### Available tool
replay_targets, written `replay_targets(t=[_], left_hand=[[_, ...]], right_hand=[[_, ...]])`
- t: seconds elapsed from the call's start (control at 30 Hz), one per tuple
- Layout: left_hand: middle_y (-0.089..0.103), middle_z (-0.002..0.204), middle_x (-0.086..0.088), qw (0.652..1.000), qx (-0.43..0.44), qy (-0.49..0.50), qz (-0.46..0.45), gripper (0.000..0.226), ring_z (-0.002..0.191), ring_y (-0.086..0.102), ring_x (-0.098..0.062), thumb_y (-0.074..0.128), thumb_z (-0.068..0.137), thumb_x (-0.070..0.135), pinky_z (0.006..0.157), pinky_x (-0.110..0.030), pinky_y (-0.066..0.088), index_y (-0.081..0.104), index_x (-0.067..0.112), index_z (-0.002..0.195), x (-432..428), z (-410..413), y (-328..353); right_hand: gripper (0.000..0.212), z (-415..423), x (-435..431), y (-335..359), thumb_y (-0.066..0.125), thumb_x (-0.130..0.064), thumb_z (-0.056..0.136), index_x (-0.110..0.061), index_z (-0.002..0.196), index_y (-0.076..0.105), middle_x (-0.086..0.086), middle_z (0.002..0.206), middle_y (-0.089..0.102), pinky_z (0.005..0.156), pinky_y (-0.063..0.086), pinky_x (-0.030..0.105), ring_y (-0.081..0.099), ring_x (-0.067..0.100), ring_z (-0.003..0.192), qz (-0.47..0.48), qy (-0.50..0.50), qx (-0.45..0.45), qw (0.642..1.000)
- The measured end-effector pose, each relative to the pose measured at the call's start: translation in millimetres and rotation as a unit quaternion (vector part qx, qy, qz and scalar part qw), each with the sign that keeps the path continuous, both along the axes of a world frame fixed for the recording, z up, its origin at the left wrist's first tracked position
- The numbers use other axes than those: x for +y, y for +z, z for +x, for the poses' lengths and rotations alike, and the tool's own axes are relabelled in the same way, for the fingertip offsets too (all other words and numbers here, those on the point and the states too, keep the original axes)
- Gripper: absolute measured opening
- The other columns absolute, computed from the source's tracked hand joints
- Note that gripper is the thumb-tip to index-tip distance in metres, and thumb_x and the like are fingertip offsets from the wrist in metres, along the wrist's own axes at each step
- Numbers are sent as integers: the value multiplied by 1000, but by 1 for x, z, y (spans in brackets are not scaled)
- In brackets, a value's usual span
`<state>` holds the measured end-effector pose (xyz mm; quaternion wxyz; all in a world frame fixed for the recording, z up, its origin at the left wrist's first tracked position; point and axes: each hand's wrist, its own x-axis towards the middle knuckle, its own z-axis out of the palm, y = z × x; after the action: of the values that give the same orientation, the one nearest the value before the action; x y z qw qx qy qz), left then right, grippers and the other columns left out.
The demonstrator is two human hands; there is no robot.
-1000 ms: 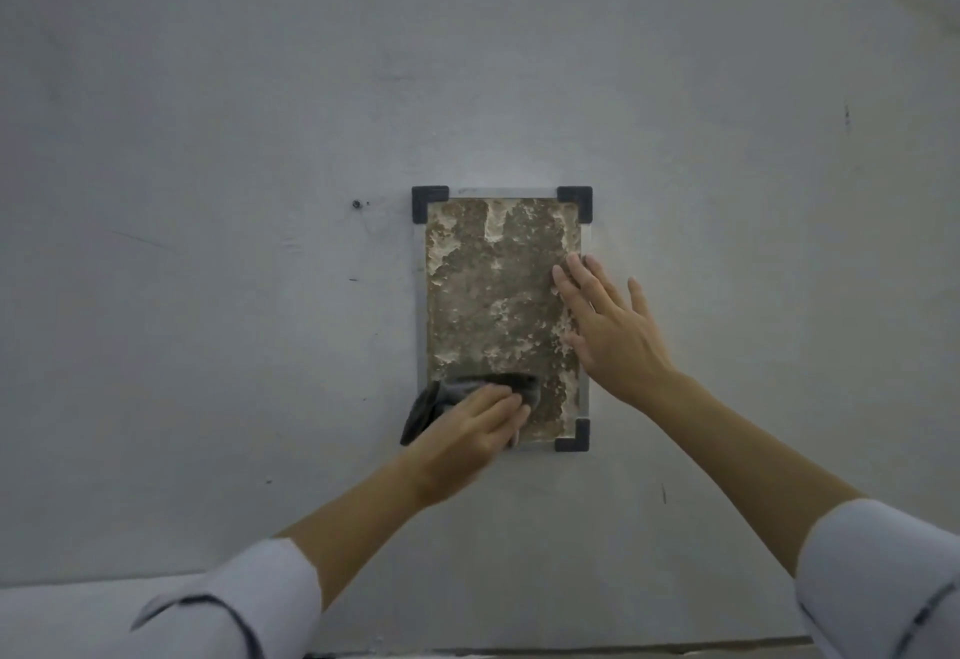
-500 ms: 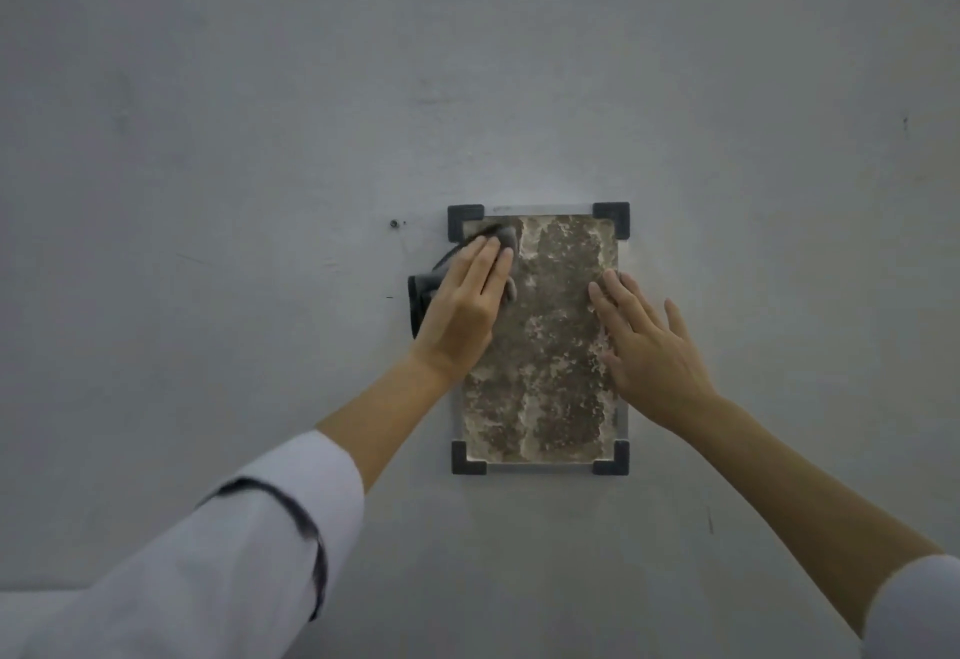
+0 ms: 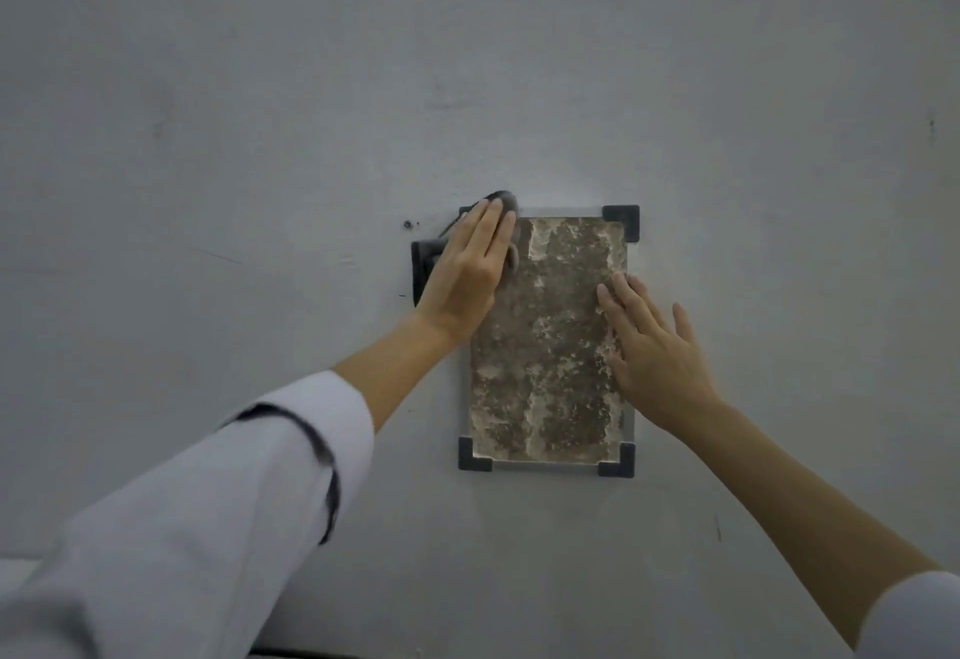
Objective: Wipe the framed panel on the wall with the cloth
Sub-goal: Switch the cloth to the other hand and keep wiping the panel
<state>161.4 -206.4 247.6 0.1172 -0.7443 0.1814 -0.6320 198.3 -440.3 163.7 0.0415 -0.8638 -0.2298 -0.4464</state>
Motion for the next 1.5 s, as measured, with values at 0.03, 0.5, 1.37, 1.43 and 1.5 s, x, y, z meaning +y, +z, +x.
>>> replay_targets(t=[0.03,0.5,1.37,1.43,1.5], left_hand=[[52,133,-29,1000,3,-7,-8,57,126,49,-43,65,76,-16,108,-48,39,50,-12,131,-7,1,3],[41,145,-26,993,21,-40,110,64,138,35,-38,58,79,-16,116,-46,29,38,-10,140,-46,20,3],[48,142,-20,981,108,-146,72,50,138,37,-34,56,86,-8,117,-50,24,51,-1,136,-92,37,-51],[47,144,-20,977,123,-158,77,56,139,36,-33,56,83,-13,118,-47,24,49,-1,137,-90,36,-64],[44,146,-18,972,140,-161,96,58,140,34,-31,54,82,-13,118,-47,22,47,0,138,-84,35,-79]], right_hand=[[73,-1,3,-1,49,-22,94,-15,153,6,2,161,-2,115,15,54,-7,18,147,5,1,4,1000],[109,-11,7,-36,58,-59,83,-18,148,-20,-3,154,-30,116,7,52,-23,17,143,51,42,70,995],[50,-19,-32,-14,60,-10,89,-13,138,48,8,150,38,112,29,55,19,23,145,185,149,-45,970],[52,-21,-32,-12,59,-11,90,-13,140,44,7,153,33,114,25,54,15,22,146,174,145,-37,973],[54,-22,-30,-15,57,-11,91,-13,143,41,6,155,28,115,22,54,11,20,147,157,139,-22,978]])
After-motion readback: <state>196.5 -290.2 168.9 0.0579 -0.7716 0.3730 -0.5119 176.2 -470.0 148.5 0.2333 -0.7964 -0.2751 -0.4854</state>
